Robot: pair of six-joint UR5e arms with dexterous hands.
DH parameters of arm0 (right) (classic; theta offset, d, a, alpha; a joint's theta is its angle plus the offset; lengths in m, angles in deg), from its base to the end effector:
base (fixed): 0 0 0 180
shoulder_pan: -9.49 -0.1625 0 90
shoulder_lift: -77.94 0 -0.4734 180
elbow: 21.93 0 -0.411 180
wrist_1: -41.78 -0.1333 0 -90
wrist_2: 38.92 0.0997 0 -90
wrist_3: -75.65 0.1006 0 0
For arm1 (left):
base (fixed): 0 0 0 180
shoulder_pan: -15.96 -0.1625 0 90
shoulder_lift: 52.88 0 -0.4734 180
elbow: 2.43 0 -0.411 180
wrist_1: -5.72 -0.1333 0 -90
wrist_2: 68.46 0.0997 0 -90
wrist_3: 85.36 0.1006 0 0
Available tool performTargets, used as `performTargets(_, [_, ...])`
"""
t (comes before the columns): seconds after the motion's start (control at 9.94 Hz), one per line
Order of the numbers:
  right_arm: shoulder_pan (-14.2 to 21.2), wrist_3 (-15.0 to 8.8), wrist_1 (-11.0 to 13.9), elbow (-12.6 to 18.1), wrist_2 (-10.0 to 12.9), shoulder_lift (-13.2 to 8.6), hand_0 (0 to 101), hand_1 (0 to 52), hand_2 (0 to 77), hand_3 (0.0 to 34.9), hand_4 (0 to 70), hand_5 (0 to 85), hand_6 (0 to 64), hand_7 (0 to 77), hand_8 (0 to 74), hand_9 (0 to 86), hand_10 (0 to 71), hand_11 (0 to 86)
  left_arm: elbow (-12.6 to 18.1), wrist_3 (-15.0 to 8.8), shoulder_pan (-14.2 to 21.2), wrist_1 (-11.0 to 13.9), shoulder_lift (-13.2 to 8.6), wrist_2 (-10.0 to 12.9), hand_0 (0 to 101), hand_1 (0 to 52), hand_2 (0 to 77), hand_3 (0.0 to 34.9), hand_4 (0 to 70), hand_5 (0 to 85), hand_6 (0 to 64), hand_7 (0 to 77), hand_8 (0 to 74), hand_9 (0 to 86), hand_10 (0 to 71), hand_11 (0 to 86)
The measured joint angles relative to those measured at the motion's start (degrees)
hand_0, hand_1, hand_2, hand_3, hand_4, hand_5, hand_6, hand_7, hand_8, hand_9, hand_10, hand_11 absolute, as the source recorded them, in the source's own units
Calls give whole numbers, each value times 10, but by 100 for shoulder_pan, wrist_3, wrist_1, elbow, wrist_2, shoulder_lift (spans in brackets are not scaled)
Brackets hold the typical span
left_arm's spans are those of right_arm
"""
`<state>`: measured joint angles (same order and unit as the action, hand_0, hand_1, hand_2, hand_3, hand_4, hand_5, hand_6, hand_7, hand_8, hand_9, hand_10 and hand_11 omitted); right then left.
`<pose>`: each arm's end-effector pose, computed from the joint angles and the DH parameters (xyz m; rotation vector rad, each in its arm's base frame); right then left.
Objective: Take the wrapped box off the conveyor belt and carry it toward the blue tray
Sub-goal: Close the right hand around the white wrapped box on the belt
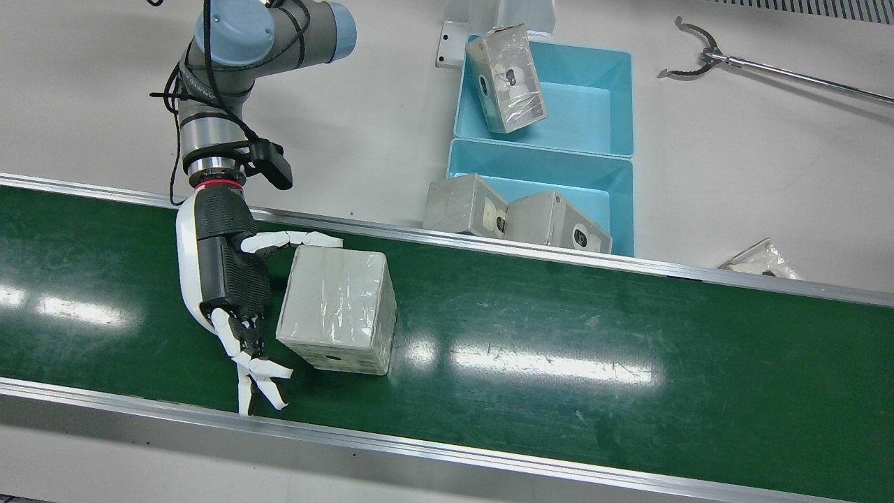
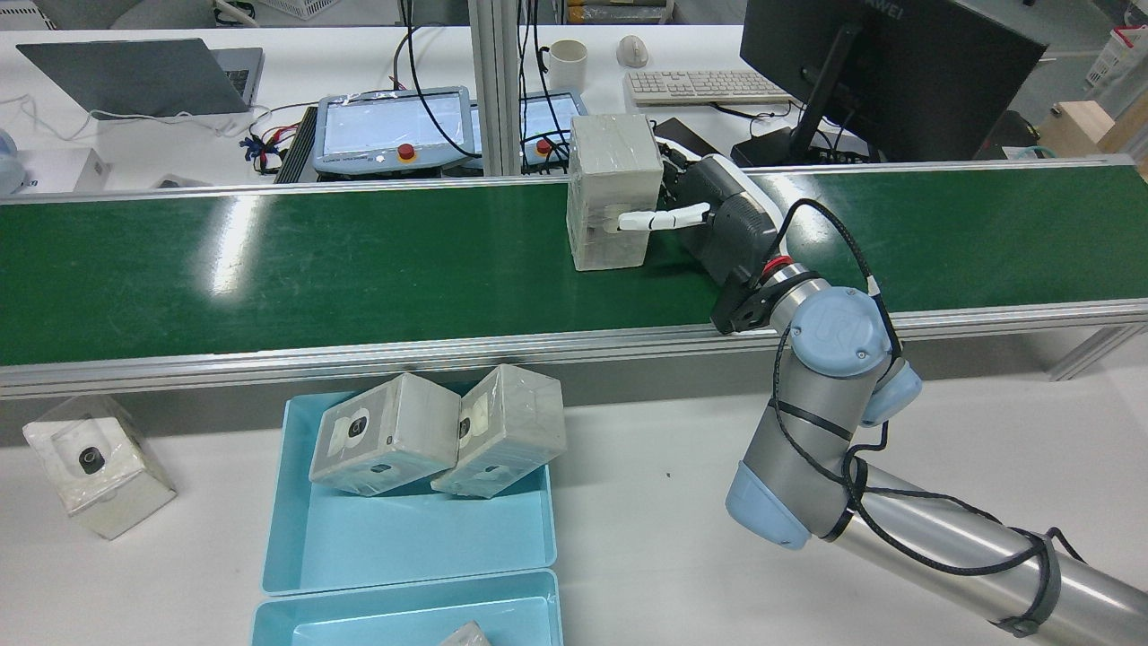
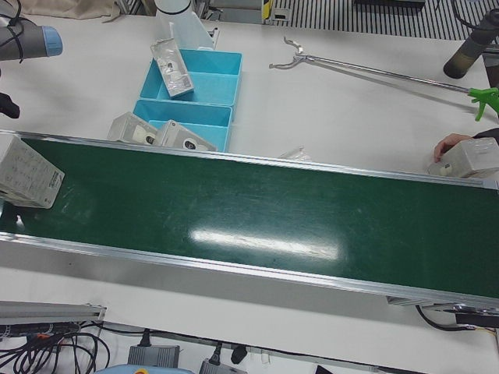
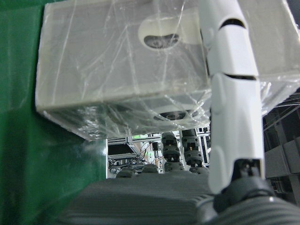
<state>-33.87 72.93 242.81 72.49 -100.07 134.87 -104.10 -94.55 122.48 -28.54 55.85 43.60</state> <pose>-0.3820 -0.6109 0.3797 -0.4593 -2.3457 1.8459 -0.2601 -0.5412 0.5086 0.2975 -2.0870 2.2418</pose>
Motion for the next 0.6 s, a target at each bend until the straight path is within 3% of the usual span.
performTargets(0.3, [-15, -1, 8, -2, 6, 5, 495, 175, 125, 36, 60, 235, 0, 27, 0, 22, 0, 5, 0, 0, 0, 0, 0, 0, 0, 0, 11, 0, 0, 11, 5, 0, 5, 0, 5, 5])
performTargets(0.5, [-32, -6, 34, -3, 5, 12, 494, 175, 125, 48, 60, 235, 16, 27, 0, 16, 0, 5, 0, 0, 0, 0, 0, 0, 0, 0, 11, 0, 0, 11, 5, 0, 5, 0, 5, 5])
performTargets(0.6, [-43, -7, 82, -3, 0, 15, 507, 202, 185, 124, 44, 229, 11, 55, 0, 16, 0, 5, 0, 0, 0, 0, 0, 0, 0, 0, 11, 0, 0, 11, 5, 5, 5, 5, 0, 5])
